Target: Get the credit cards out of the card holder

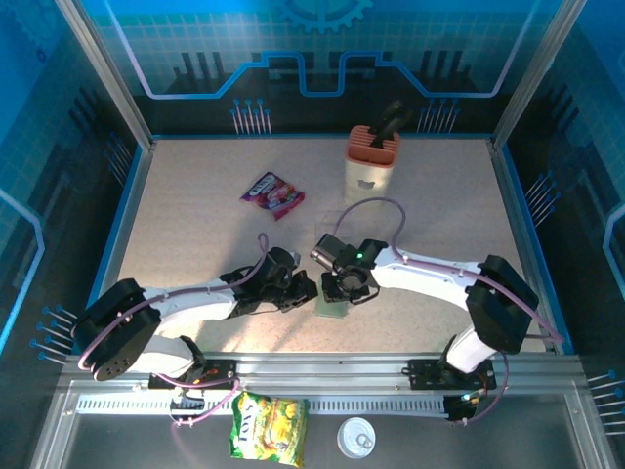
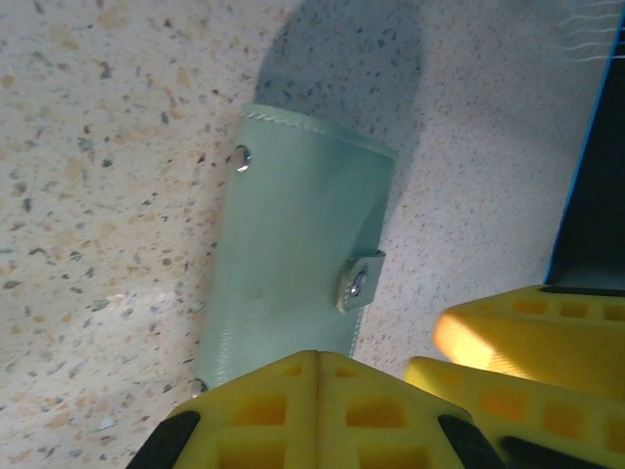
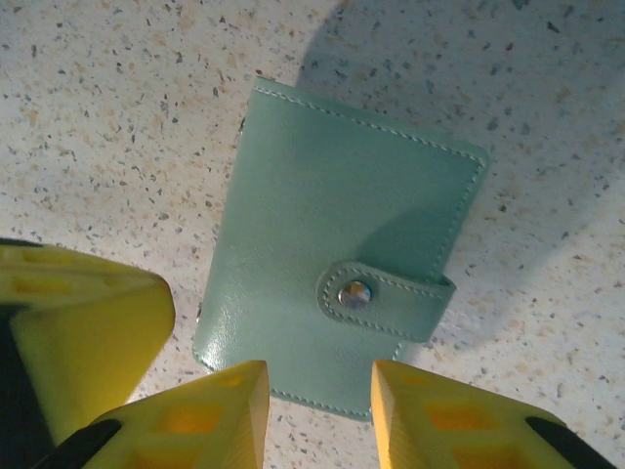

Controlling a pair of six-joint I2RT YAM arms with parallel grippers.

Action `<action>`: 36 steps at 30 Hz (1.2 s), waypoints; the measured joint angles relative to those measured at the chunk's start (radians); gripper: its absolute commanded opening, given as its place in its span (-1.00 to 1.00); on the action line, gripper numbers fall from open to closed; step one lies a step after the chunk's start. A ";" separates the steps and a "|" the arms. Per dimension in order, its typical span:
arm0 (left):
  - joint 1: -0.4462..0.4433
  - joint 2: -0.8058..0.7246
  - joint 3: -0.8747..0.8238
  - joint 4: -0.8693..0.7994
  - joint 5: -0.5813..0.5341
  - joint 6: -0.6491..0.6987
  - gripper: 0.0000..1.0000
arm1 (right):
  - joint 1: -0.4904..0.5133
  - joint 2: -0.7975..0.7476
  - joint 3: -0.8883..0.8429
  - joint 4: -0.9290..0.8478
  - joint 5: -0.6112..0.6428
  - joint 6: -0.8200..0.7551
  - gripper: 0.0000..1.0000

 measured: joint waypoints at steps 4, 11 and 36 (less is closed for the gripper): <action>0.002 0.006 -0.004 0.018 0.000 -0.002 -1.00 | 0.009 0.047 0.031 -0.008 0.019 0.021 -0.34; 0.005 0.014 -0.022 0.043 0.000 -0.009 -1.00 | 0.011 0.093 0.062 -0.031 0.041 0.037 -0.31; 0.007 0.121 -0.020 0.064 0.045 -0.026 -1.00 | -0.011 0.173 0.067 -0.025 0.010 0.034 -0.55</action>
